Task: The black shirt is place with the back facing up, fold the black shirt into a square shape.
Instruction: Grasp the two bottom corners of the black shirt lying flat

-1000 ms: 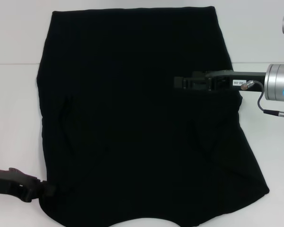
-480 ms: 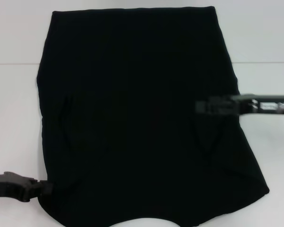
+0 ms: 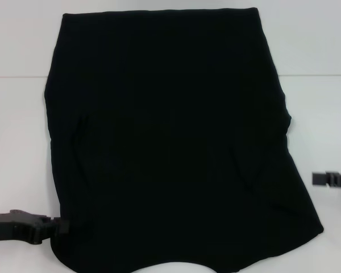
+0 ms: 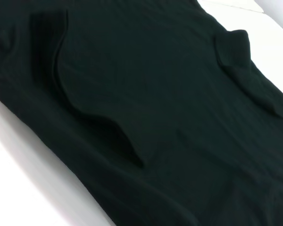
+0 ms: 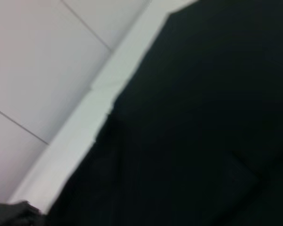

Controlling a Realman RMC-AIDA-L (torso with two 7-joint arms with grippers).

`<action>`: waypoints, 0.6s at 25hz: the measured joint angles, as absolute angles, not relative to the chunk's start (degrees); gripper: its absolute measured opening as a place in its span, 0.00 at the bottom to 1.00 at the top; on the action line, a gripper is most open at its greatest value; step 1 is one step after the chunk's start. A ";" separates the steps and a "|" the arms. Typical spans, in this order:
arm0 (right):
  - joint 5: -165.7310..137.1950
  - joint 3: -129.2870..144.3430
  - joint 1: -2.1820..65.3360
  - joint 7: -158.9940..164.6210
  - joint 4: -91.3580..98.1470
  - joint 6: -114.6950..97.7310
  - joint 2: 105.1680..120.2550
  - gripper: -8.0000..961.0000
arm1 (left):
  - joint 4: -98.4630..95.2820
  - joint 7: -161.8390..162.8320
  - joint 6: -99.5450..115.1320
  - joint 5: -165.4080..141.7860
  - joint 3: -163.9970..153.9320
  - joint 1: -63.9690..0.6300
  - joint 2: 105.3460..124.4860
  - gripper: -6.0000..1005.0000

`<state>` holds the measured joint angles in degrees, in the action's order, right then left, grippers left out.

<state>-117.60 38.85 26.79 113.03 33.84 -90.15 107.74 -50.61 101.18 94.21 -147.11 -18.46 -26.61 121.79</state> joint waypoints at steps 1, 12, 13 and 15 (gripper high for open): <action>-118.64 38.76 26.39 113.32 33.84 -90.12 107.54 0.98 | -50.43 101.14 94.12 -146.88 -18.44 -26.58 121.79 0.07; -128.05 38.58 27.21 118.42 34.02 -88.78 107.88 0.98 | -48.99 100.45 94.07 -145.72 -18.99 -27.21 121.82 0.07; -128.86 38.58 27.32 118.88 34.01 -88.25 107.88 0.98 | -48.98 100.45 94.05 -145.71 -19.05 -27.24 121.82 0.07; -129.71 38.58 27.59 119.27 33.84 -87.56 107.92 0.98 | -48.96 100.45 93.97 -145.71 -19.07 -27.24 121.82 0.07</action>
<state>-129.71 38.58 27.59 119.27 33.84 -87.56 107.92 -48.96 100.45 93.97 -145.71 -19.07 -27.24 121.82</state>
